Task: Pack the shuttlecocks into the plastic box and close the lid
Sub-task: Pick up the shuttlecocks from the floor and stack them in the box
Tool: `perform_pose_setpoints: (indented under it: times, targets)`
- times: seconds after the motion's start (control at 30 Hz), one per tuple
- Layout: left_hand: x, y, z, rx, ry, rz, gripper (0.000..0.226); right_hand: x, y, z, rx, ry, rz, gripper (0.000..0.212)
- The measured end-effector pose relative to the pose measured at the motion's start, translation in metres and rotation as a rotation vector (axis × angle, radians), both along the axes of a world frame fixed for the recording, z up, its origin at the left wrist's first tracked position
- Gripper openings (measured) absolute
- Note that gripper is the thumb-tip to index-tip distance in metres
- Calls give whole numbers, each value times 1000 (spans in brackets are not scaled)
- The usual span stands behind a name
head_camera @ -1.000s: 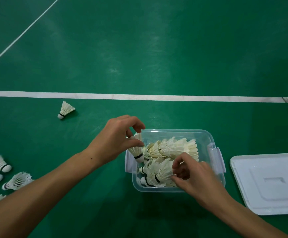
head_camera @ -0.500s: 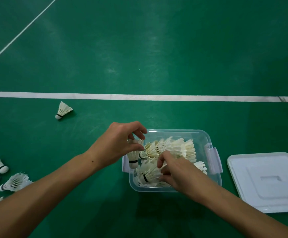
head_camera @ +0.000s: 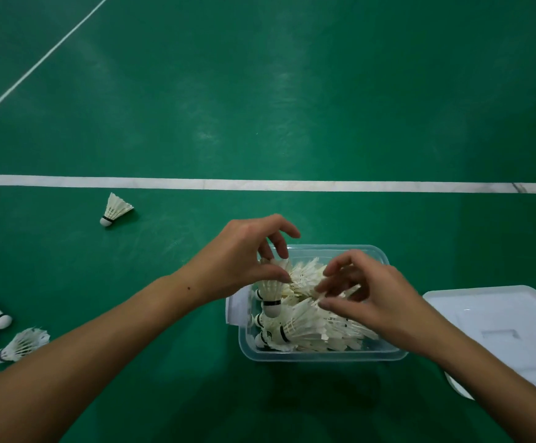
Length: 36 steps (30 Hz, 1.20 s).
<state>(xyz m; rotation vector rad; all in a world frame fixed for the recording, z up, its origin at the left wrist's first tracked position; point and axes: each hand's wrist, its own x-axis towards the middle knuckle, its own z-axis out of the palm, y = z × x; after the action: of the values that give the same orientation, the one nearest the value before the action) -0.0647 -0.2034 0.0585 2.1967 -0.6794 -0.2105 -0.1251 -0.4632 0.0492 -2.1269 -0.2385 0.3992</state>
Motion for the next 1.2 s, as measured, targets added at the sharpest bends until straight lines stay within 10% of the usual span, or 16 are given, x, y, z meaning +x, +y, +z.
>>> perform_pose_setpoints:
  times: [0.6, 0.9, 1.2]
  targets:
    - [-2, -26, -4, -172, -36, -58, 63, -4, -12, -9, 85, -195, -73, 48]
    - [-21, 26, -58, 494, -54, -240, 85, -36, -49, -30, -10, -110, -197, 49]
    - [-25, 13, -75, 582, -167, -233, 79, -38, -28, -45, -71, -54, -92, 49]
